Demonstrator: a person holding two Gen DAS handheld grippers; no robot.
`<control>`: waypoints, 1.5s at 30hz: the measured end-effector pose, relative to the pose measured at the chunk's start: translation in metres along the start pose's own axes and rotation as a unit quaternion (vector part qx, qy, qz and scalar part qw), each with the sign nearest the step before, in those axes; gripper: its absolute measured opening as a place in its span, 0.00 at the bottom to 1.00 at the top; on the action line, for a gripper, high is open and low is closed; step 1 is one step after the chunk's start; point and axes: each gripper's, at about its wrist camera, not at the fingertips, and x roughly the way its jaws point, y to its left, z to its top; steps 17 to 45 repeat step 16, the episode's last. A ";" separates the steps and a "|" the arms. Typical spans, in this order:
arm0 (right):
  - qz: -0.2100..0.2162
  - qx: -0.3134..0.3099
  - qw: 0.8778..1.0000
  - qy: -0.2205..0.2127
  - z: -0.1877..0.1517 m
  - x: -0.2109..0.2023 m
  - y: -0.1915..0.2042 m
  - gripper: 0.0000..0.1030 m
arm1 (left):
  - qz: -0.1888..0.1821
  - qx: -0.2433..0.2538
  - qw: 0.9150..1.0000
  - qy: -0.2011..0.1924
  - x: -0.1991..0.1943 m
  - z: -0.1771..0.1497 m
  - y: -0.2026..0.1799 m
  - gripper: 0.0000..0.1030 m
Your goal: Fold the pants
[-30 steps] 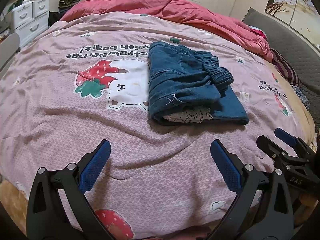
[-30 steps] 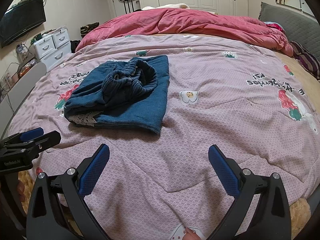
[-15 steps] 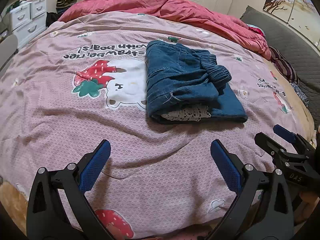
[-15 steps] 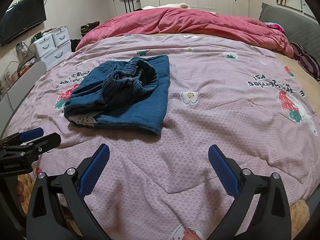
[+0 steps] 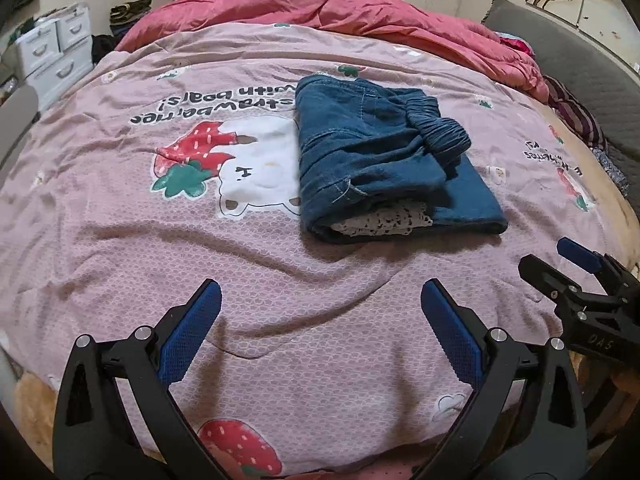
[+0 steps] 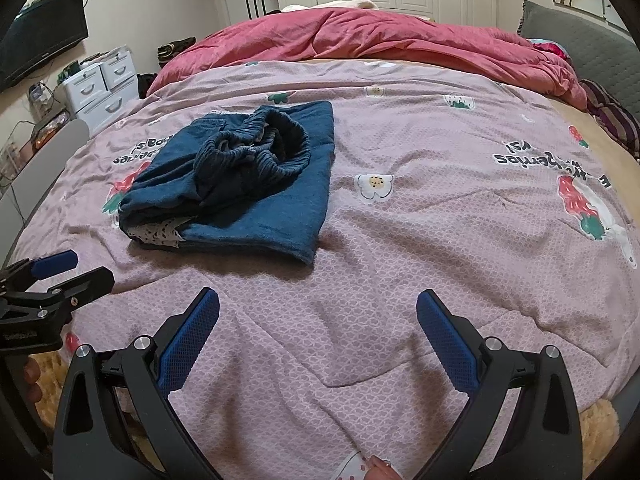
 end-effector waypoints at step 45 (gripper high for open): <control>-0.150 0.113 0.982 -0.027 0.051 0.003 -0.177 0.96 | 0.158 -0.129 0.978 -0.033 0.037 0.099 0.182 0.91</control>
